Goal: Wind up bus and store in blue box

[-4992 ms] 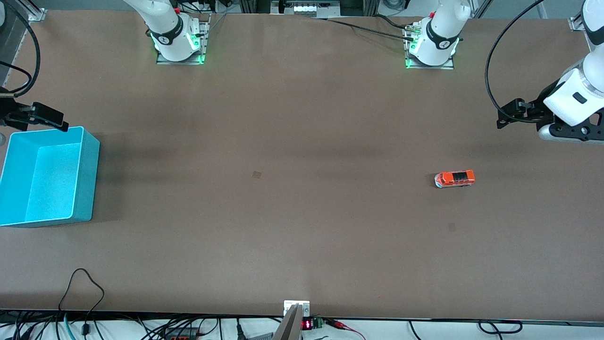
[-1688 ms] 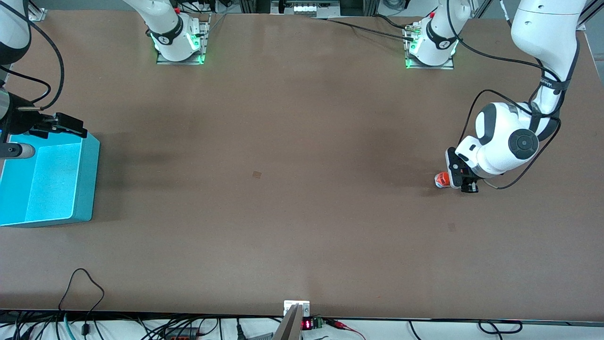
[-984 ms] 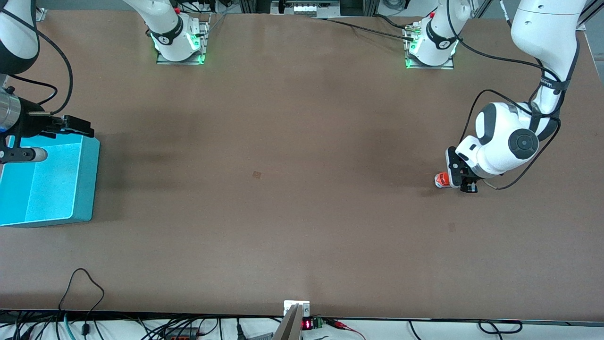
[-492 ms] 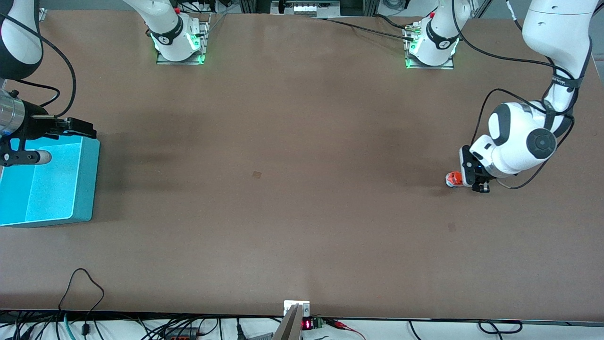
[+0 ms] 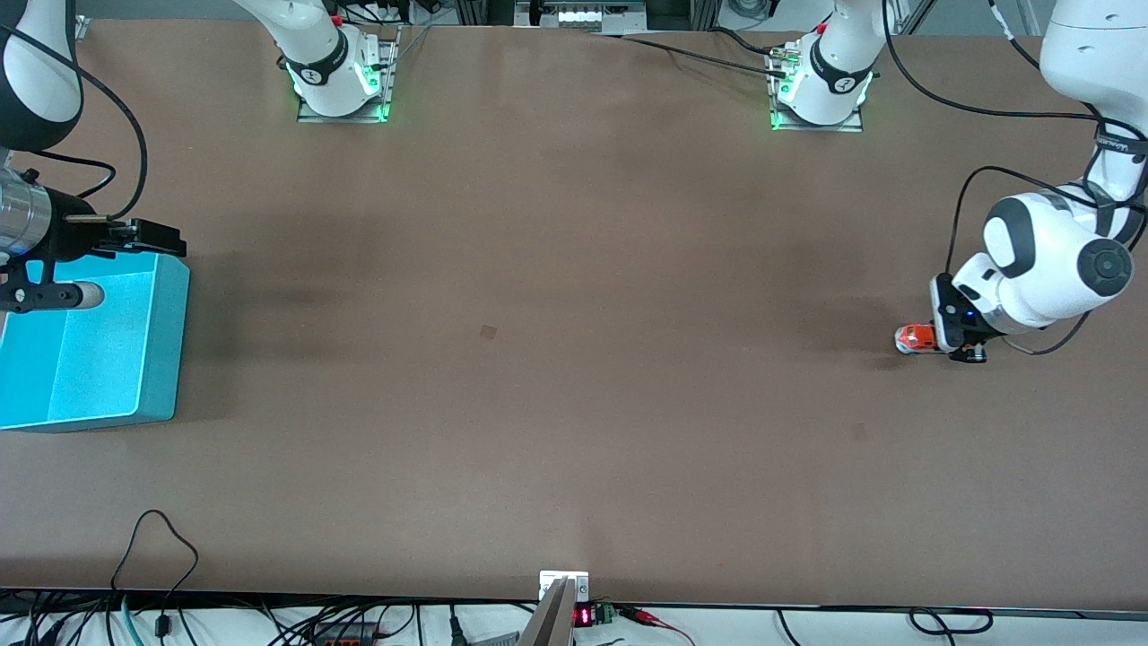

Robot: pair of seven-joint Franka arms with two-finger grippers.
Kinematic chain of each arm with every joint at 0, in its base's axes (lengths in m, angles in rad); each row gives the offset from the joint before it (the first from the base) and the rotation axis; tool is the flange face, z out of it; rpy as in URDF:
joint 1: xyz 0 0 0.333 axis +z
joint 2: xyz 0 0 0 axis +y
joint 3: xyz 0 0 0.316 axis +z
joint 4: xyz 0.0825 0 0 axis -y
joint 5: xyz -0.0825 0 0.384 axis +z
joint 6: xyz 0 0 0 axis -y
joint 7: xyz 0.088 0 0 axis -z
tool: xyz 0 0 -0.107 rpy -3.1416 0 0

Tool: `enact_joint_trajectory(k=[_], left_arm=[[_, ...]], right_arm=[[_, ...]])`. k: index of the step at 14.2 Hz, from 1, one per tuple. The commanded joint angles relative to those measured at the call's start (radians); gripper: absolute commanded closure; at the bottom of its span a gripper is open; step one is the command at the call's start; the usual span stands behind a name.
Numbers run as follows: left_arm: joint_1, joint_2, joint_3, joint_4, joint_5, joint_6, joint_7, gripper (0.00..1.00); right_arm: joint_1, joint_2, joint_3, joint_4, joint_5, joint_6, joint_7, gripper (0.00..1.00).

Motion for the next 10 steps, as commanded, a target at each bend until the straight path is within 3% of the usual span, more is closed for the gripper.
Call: enact_joint_trajectory(k=[1,4,5,6,10], left_arm=[[0.039,0.100,-0.005,0.077,0.018,0.015,0.103,0.73],[0.065,0.100,-0.005,0.080,0.018,0.014,0.138,0.71],[0.070,0.100,-0.005,0.080,0.015,0.015,0.134,0.51],[0.081,0.095,-0.006,0.080,0.013,0.012,0.130,0.01],[0.081,0.020,-0.009,0.086,0.005,-0.073,0.066,0.00]], right_arm=[[0.001,-0.004,-0.002,0.001,0.015,-0.016,0.001,0.00],[0.002,-0.004,-0.002,0.001,0.015,-0.015,0.001,0.00],[0.002,-0.004,-0.002,0.001,0.015,-0.015,0.001,0.00],[0.002,-0.004,-0.002,0.001,0.015,-0.015,0.001,0.00],[0.001,-0.004,-0.002,0.000,0.015,-0.016,0.001,0.00]])
